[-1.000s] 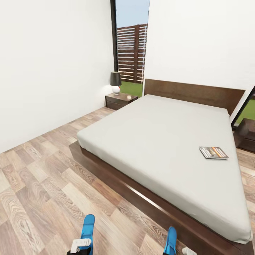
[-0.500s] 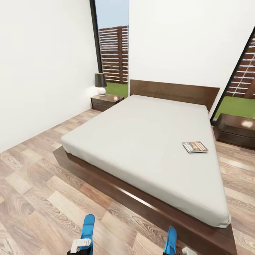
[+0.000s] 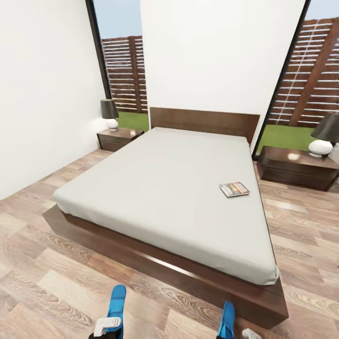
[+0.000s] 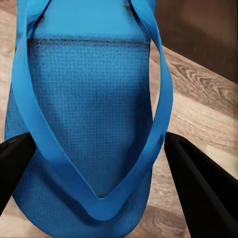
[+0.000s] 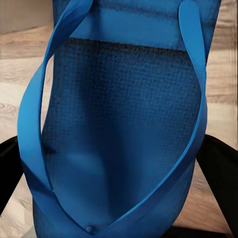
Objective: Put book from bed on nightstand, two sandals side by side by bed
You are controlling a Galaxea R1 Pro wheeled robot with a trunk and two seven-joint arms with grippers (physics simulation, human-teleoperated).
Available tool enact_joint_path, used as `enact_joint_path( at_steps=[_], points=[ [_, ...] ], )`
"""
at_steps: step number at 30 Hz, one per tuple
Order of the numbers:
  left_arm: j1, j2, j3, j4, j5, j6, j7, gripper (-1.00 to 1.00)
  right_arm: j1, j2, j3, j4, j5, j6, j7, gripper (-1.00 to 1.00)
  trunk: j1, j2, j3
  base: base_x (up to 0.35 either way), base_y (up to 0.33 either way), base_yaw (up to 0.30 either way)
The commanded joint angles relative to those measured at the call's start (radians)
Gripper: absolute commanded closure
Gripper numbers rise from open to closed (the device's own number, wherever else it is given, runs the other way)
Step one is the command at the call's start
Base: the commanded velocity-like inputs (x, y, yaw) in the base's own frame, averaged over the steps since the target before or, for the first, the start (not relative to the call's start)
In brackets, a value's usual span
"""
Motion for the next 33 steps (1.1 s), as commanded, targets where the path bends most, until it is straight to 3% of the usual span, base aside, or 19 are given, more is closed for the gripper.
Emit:
enact_joint_path(
  at_steps=[1,8,20,33],
  points=[
    [0.0,0.001,-0.006,-0.001,0.011,0.001,0.0,1.0,0.0,0.0,0.0,0.0,-0.009,0.006,0.004,1.0,0.0,0.0,0.0,0.0,0.0,-0.292],
    [0.0,0.001,-0.006,-0.001,0.011,0.001,0.0,1.0,-0.001,0.0,0.0,0.0,-0.009,0.006,0.004,1.0,0.0,0.0,0.002,0.0,0.0,-0.251],
    [0.0,0.003,-0.004,-0.001,0.011,0.001,0.0,1.0,0.0,0.0,0.0,0.0,-0.009,0.008,0.004,1.0,0.0,0.0,0.003,0.0,0.0,-0.026],
    [0.0,0.002,-0.004,-0.001,0.011,0.001,0.0,1.0,0.0,0.0,0.0,0.0,-0.009,0.008,0.004,1.0,0.0,0.0,0.011,0.0,0.0,-0.265]
  ],
)
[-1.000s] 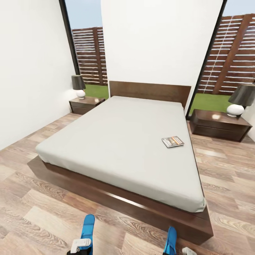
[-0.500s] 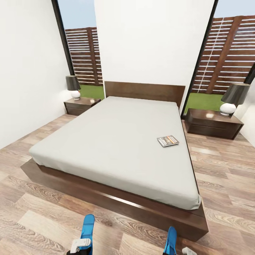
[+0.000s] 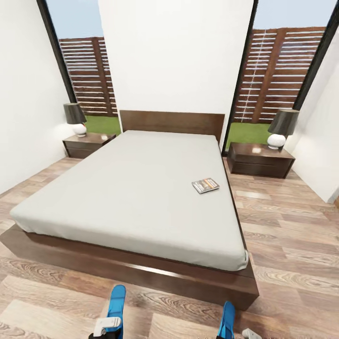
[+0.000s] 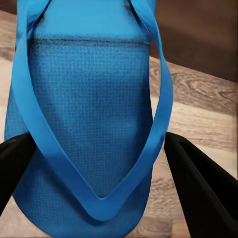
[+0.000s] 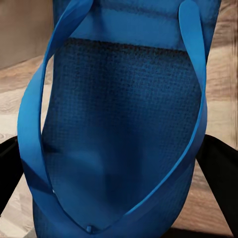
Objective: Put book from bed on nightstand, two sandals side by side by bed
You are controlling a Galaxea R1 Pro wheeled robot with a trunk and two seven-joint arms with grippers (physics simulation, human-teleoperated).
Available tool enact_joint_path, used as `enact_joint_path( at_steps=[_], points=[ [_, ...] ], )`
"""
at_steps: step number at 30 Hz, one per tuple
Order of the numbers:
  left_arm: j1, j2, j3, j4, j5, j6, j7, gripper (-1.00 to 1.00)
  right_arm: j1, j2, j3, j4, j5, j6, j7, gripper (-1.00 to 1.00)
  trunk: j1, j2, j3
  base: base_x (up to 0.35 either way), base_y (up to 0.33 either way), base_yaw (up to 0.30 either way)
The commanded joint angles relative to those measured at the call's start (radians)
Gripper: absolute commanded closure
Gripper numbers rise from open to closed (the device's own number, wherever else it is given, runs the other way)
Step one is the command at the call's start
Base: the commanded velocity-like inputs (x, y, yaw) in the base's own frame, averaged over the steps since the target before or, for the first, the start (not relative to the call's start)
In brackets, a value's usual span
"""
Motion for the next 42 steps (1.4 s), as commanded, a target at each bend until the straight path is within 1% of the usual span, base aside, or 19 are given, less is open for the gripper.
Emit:
enact_joint_path(
  at_steps=[1,42],
  points=[
    [0.0,0.001,-0.006,-0.001,0.01,0.001,0.0,1.0,-0.001,0.0,-0.001,0.0,-0.009,0.006,0.004,1.0,0.0,0.0,0.0,0.0,0.0,-0.286],
    [0.0,0.001,-0.006,-0.001,0.01,0.001,0.0,1.0,-0.001,0.0,-0.001,0.0,-0.009,0.006,0.004,1.0,0.0,0.0,0.026,0.0,0.0,-0.286]
  ],
)
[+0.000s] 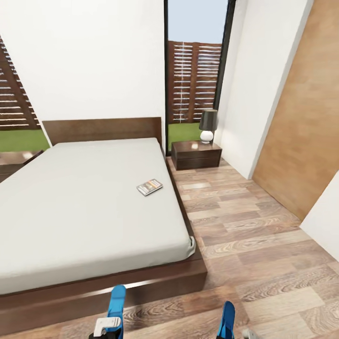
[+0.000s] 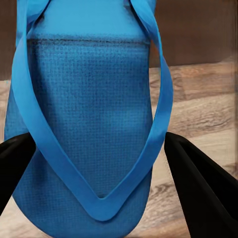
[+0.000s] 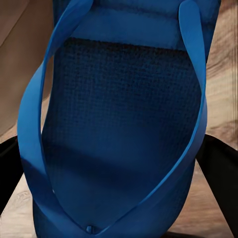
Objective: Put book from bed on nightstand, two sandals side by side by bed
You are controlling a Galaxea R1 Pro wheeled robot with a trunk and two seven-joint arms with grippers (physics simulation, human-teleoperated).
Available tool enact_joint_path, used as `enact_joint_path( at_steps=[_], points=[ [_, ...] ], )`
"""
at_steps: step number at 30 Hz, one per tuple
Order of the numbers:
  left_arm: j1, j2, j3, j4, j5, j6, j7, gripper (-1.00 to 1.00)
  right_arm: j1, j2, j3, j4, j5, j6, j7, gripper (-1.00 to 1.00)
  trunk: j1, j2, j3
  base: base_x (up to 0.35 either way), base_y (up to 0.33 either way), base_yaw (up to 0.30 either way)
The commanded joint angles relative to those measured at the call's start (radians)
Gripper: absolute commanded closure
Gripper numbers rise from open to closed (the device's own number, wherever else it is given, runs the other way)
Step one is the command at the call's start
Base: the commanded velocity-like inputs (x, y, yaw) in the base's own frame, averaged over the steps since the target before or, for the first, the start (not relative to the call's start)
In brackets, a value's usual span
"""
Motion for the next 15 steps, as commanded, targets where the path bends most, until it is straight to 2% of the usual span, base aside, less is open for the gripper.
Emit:
enact_joint_path(
  at_steps=[1,15],
  points=[
    [0.0,0.001,-0.006,-0.001,0.011,0.001,0.0,1.0,0.0,0.0,-0.001,0.0,-0.009,0.006,0.004,1.0,0.0,0.0,0.0,0.0,0.0,-0.286],
    [0.0,0.001,-0.006,-0.001,0.011,0.001,0.0,1.0,-0.001,0.0,-0.001,0.0,-0.008,0.006,0.004,1.0,0.0,0.0,0.009,0.0,0.0,-0.286]
  ],
)
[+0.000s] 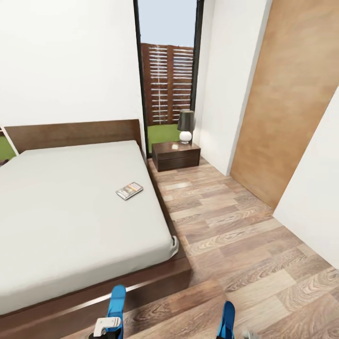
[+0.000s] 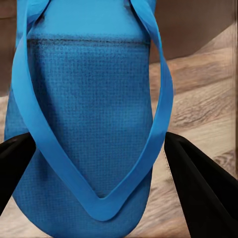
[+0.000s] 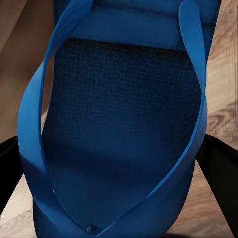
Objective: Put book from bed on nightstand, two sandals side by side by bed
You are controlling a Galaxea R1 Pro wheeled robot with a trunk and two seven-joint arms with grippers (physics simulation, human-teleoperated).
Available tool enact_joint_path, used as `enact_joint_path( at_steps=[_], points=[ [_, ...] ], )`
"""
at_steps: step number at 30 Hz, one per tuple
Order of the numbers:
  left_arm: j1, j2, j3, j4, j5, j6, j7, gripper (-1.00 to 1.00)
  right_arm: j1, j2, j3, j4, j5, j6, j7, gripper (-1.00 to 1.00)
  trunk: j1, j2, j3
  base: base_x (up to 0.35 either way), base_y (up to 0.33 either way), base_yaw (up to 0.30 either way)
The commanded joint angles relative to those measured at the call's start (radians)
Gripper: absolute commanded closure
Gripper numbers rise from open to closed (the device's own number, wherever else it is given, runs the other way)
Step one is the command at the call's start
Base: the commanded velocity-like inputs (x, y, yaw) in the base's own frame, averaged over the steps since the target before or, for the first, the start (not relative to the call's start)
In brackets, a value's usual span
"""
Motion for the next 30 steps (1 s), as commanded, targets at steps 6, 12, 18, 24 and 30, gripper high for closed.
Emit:
enact_joint_path(
  at_steps=[6,12,18,24,30],
  points=[
    [0.0,0.001,-0.006,-0.001,0.011,0.001,0.0,1.0,0.0,0.0,0.0,0.0,-0.009,0.007,0.004,1.0,0.0,0.0,0.003,0.0,0.0,-0.286],
    [0.0,0.001,-0.006,-0.001,0.011,0.001,0.0,1.0,-0.001,0.0,0.0,0.0,-0.01,0.007,0.004,1.0,0.0,0.0,0.007,0.0,0.0,-0.286],
    [0.0,0.001,-0.006,-0.001,0.011,0.001,0.0,1.0,0.0,0.0,0.0,0.0,-0.01,0.006,0.004,1.0,0.0,0.0,0.011,0.0,0.0,-0.286],
    [0.0,0.001,-0.006,-0.001,0.011,0.001,0.0,1.0,0.0,0.0,0.0,0.0,-0.009,0.006,0.004,1.0,0.0,0.0,0.015,0.0,0.0,-0.286],
    [0.0,0.001,-0.007,-0.001,0.01,0.001,0.0,1.0,-0.001,0.0,0.0,0.0,-0.01,0.006,0.004,1.0,0.0,0.0,0.019,0.0,0.0,-0.286]
  ],
)
